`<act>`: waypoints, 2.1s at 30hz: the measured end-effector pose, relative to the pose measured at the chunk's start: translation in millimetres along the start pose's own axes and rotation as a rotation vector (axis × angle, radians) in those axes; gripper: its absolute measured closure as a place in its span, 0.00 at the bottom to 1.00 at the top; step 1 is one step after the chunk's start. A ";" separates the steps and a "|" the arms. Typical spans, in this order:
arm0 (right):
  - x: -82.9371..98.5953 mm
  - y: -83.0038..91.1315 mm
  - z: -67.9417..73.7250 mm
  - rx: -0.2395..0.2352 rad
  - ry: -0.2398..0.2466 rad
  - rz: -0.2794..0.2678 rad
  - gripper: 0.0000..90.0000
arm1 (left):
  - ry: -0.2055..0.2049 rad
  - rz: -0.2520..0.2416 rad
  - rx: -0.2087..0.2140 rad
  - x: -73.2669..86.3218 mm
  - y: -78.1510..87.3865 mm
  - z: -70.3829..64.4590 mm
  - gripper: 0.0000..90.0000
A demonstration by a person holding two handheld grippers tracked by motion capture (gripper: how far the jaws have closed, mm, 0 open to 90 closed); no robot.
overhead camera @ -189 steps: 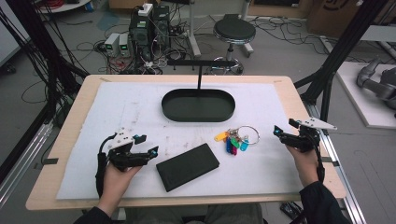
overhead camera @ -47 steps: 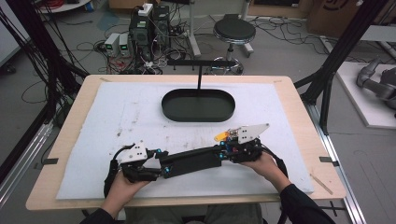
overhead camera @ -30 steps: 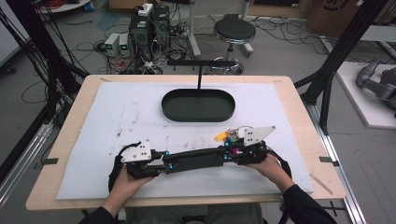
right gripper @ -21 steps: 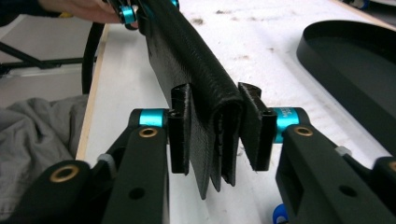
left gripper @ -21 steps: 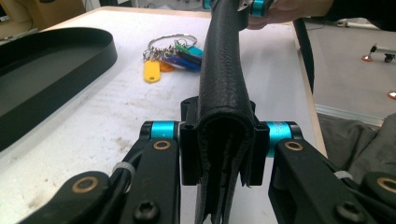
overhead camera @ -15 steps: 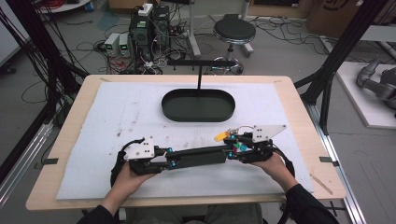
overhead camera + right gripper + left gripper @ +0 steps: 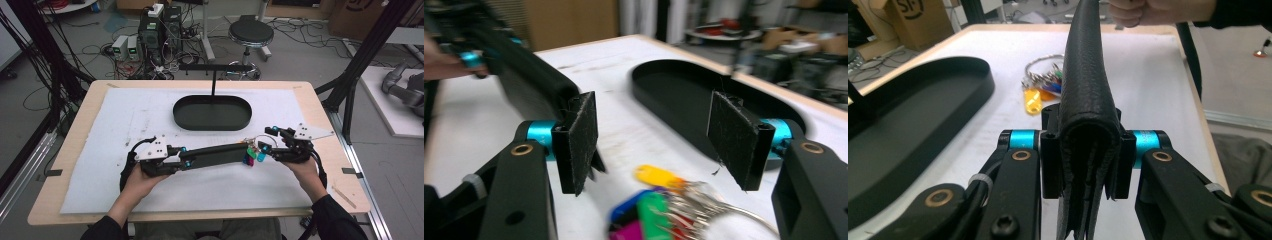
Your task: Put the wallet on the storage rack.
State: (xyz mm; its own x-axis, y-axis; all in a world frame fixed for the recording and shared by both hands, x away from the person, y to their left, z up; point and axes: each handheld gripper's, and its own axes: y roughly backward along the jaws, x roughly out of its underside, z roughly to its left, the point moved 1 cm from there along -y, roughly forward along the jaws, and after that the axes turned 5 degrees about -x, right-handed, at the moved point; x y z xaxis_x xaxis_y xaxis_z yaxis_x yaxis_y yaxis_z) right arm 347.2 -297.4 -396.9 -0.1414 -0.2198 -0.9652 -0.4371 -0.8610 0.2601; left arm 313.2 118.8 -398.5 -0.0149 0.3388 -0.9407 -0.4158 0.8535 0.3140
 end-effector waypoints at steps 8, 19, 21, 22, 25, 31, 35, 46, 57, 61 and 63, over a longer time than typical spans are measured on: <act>5.1 24.9 -20.8 0.182 -0.068 -0.037 0.41 | 0.026 0.001 -0.055 -10.3 -8.5 14.4 0.82; 8.2 42.9 -33.1 0.271 -0.119 -0.072 0.39 | 0.047 -0.015 -0.149 -22.5 -22.8 37.1 0.82; 8.3 43.4 -33.8 0.277 -0.120 -0.075 0.39 | 0.048 -0.016 -0.160 -23.7 -24.3 39.3 0.82; 8.6 44.3 -34.3 0.281 -0.125 -0.075 0.39 | 0.046 -0.017 -0.167 -24.5 -25.4 41.6 0.82; 9.1 45.3 -35.7 0.291 -0.129 -0.075 0.39 | 0.060 -0.021 -0.187 -27.1 -29.4 48.9 0.82; 9.4 45.2 -36.5 0.303 -0.131 -0.073 0.39 | 0.060 -0.019 -0.220 -31.2 -37.5 61.7 0.82; 9.4 45.2 -37.4 0.309 -0.127 -0.078 0.39 | 0.061 -0.014 -0.242 -32.6 -42.6 71.9 0.82; 9.8 44.9 -37.5 0.309 -0.131 -0.072 0.39 | 0.064 -0.046 -0.295 -24.2 -59.5 95.0 0.82; 10.6 47.9 -37.6 0.316 -0.133 -0.075 0.39 | 0.080 -0.008 -0.313 -15.2 -81.6 116.8 0.82; 10.9 48.5 -37.3 0.316 -0.135 -0.076 0.39 | 0.081 -0.005 -0.317 -14.7 -90.7 123.3 0.82; 11.3 49.2 -37.3 0.316 -0.134 -0.075 0.39 | 0.086 0.001 -0.321 -12.4 -94.8 126.4 0.82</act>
State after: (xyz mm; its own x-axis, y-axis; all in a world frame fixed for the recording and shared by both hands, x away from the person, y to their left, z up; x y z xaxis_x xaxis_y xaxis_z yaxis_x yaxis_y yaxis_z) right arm 357.2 -359.3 -396.0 -0.2045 -0.0807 -0.9755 -0.7009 -0.6836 0.2035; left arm 467.8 83.6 -400.4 -0.0865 0.2934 -0.9521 -0.6806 0.6805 0.2716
